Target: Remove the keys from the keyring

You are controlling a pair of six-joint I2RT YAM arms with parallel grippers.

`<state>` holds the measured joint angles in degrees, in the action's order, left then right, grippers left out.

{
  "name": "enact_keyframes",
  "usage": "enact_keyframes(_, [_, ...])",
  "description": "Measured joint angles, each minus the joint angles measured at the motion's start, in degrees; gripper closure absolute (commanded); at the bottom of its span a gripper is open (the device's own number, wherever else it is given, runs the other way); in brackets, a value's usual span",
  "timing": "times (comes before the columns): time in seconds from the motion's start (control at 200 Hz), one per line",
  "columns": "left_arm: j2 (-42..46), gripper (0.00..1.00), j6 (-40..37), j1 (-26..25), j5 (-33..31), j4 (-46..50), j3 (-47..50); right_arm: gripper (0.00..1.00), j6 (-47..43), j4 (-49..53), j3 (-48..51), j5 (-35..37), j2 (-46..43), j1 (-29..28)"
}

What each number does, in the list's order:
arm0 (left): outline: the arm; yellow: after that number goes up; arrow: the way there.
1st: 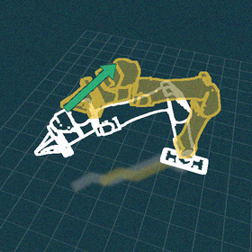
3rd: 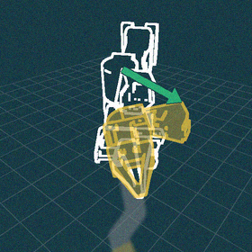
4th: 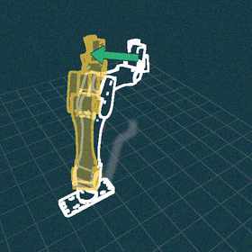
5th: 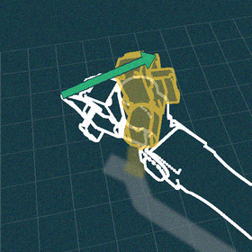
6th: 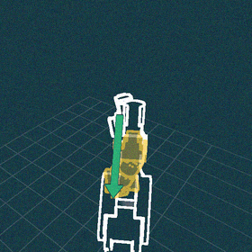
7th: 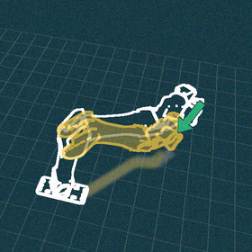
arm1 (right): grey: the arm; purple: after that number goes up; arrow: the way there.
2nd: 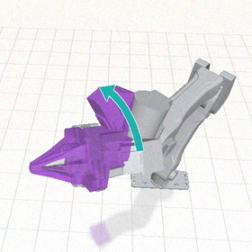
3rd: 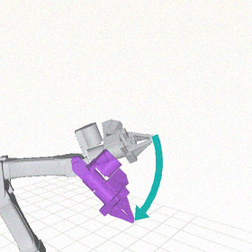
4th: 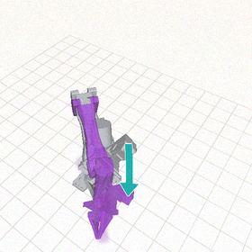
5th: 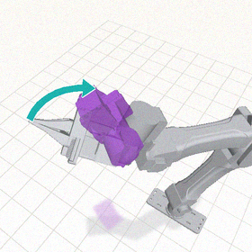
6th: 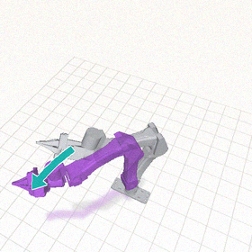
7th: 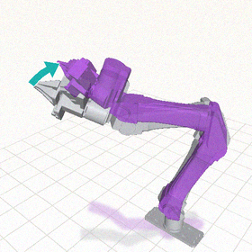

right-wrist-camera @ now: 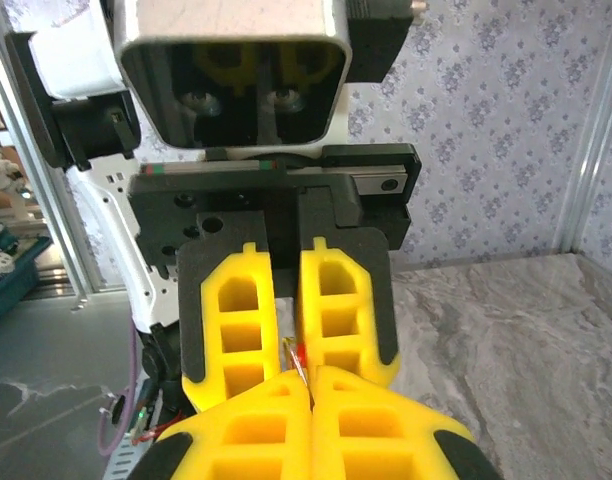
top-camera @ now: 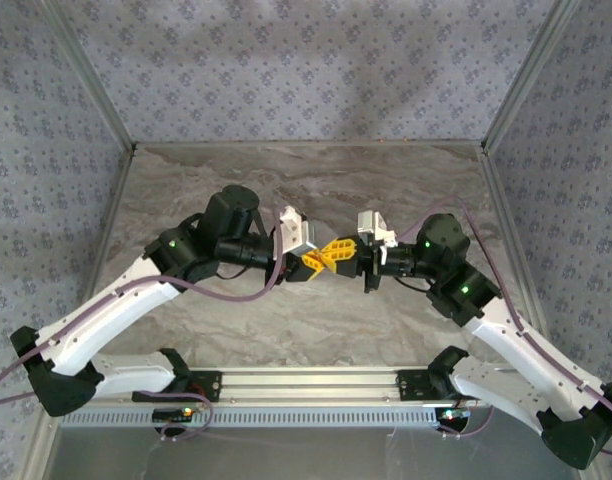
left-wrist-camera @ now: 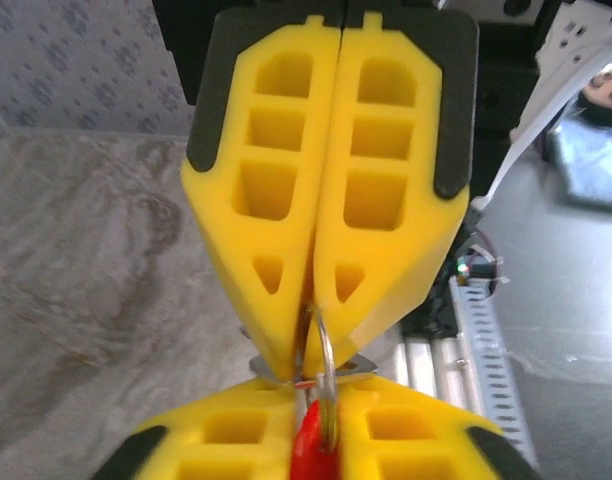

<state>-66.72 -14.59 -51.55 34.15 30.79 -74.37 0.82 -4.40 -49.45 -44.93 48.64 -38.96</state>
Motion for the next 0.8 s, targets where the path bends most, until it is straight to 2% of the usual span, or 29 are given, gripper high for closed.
enact_keyframes(0.28, [3.1,0.76,0.3,0.0,-1.2,-4.5,2.6,1.00,4.5,-7.1,0.5,-0.1,0.0,-1.5])
enact_keyframes(0.36, [3.3,0.72,0.3,0.0,-1.2,-4.8,2.6,1.00,4.9,-8.3,0.9,0.1,0.0,-2.2])
enact_keyframes(0.47, [3.4,0.71,0.5,0.0,-1.1,-5.1,2.6,1.00,5.2,-9.5,1.3,0.4,0.0,-2.8])
enact_keyframes(0.675, [3.6,0.56,1.2,0.0,-0.5,-6.9,2.8,1.00,6.5,-12.2,2.6,0.8,-0.2,-3.3])
enact_keyframes(0.8, [5.8,0.56,1.4,0.0,-0.5,-9.6,4.6,1.00,7.8,-14.0,3.7,0.8,-0.4,-3.7])
